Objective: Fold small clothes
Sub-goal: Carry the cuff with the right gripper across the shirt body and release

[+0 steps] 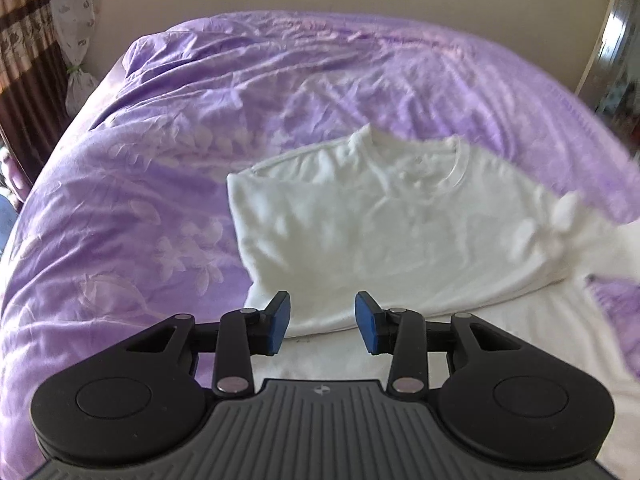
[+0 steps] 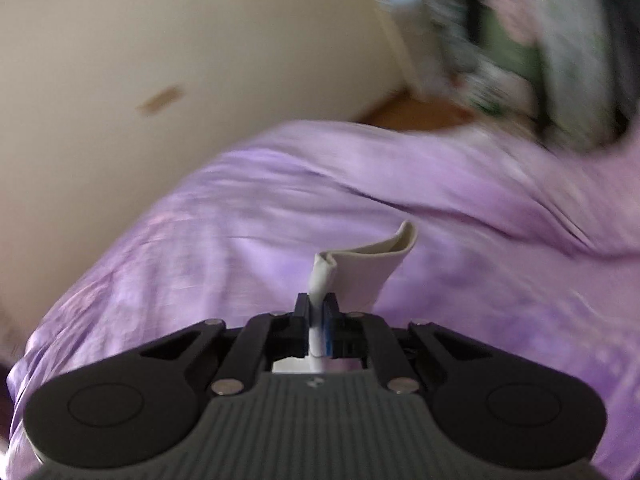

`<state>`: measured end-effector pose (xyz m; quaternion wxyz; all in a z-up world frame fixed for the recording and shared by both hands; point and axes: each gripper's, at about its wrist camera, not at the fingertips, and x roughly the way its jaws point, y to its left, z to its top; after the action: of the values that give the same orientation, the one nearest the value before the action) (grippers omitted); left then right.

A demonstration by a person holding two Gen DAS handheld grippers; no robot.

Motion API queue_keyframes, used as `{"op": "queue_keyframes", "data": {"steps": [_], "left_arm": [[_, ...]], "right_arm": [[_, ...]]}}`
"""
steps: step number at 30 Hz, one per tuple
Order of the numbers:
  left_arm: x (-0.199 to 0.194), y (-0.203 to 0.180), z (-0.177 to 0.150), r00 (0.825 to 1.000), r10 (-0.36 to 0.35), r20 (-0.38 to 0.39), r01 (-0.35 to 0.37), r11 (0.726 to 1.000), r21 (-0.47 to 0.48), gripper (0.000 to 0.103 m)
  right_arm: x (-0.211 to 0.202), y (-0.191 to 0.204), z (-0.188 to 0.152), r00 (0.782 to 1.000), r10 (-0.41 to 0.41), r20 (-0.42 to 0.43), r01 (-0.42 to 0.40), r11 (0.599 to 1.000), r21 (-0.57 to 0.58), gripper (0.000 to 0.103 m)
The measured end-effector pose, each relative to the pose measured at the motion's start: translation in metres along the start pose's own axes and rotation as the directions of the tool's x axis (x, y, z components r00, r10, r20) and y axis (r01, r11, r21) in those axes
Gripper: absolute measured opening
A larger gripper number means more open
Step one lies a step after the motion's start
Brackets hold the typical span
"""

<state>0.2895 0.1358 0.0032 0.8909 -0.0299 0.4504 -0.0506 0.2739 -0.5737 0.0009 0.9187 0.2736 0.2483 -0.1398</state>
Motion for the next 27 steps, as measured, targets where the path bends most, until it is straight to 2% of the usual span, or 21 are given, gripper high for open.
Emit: {"op": "queue_keyframes", "data": {"steps": [2,5,9,12,16,19,22,24,25,27], "left_arm": [[-0.013,0.003,0.002,0.999,-0.031,0.03,0.032,0.999,-0.014,0.046],[-0.031,0.004,0.003,0.998,-0.055,0.037,0.054,0.998,0.022,0.046],[-0.05,0.013,0.0,0.996,-0.073,0.051,0.072,0.997,0.018,0.052],[-0.058,0.025,-0.008,0.993,-0.104,0.054,0.104,0.995,0.0,0.052],[-0.06,0.04,-0.023,0.992,-0.106,0.062,0.108,0.994,-0.021,0.052],[-0.056,0.05,-0.031,0.991,-0.126,0.04,0.128,0.991,-0.029,0.052],[-0.049,0.059,-0.036,0.993,-0.119,0.009,0.119,0.993,-0.02,0.052],[-0.045,0.064,-0.037,0.993,-0.122,-0.003,0.121,0.992,-0.022,0.052],[-0.042,0.066,-0.037,0.992,-0.126,-0.007,0.126,0.992,-0.029,0.052],[-0.036,0.069,-0.038,0.991,-0.135,-0.013,0.134,0.99,-0.048,0.052]], "right_arm": [[-0.015,0.05,0.0,0.995,0.098,0.013,-0.097,0.992,-0.079,0.001],[-0.034,0.125,-0.008,0.967,0.256,-0.007,-0.253,0.951,-0.176,0.001],[-0.038,0.219,-0.041,0.914,0.391,-0.113,-0.407,0.873,-0.268,0.001],[-0.027,0.282,-0.086,0.873,0.437,-0.217,-0.487,0.801,-0.348,0.001],[-0.002,0.341,-0.167,0.818,0.431,-0.381,-0.563,0.736,-0.376,0.001],[0.018,0.364,-0.234,0.764,0.393,-0.512,-0.61,0.697,-0.376,0.001],[0.03,0.374,-0.297,0.716,0.328,-0.616,-0.635,0.673,-0.379,0.001],[0.046,0.37,-0.326,0.687,0.284,-0.668,-0.644,0.665,-0.38,0.001],[0.048,0.368,-0.34,0.676,0.263,-0.688,-0.647,0.66,-0.383,0.002],[0.049,0.36,-0.361,0.668,0.227,-0.709,-0.639,0.664,-0.389,0.002]]}}
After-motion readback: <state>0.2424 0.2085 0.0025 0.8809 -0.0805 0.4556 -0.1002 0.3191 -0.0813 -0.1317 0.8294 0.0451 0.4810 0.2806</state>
